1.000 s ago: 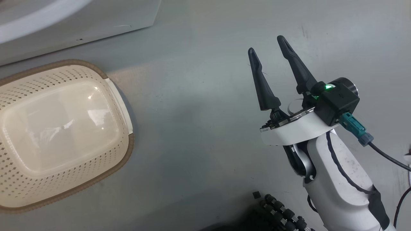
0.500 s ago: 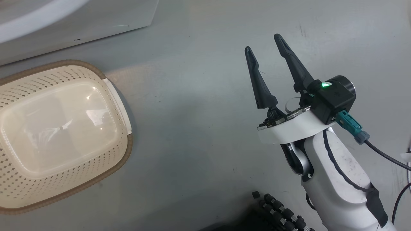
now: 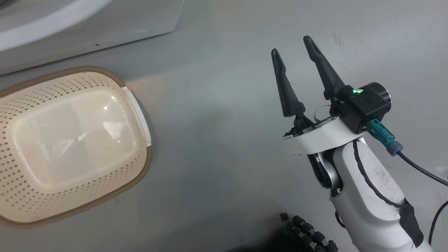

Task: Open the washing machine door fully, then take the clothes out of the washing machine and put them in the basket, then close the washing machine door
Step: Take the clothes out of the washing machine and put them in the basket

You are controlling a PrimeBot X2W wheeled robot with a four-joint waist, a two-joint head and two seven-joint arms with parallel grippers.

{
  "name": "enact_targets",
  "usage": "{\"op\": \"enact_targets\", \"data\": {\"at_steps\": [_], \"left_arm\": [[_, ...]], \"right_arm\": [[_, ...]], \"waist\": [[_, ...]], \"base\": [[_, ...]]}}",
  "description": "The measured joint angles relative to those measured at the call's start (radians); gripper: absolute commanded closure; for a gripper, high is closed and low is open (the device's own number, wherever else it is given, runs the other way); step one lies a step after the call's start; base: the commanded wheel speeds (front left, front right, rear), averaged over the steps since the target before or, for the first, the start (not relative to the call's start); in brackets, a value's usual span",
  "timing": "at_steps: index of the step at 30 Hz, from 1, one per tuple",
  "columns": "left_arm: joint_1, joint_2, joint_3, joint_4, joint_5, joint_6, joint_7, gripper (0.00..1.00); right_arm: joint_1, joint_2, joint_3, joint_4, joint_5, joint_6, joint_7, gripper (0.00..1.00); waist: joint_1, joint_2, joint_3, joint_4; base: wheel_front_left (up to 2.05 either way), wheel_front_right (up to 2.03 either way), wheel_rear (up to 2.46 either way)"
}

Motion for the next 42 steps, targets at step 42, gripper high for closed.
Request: {"op": "enact_targets", "data": {"at_steps": [42], "left_arm": [[0.459, -0.165, -0.016, -0.14, 0.023, 0.015, -0.417, 1.0]], "right_arm": [[0.131, -0.003, -0.069, 0.115, -0.068, 0.034, 0.0, 0.0]], "waist": [[-0.0001, 0.0, -0.319, 0.178]], "base": [[0.0, 0.0, 0.0]]}}
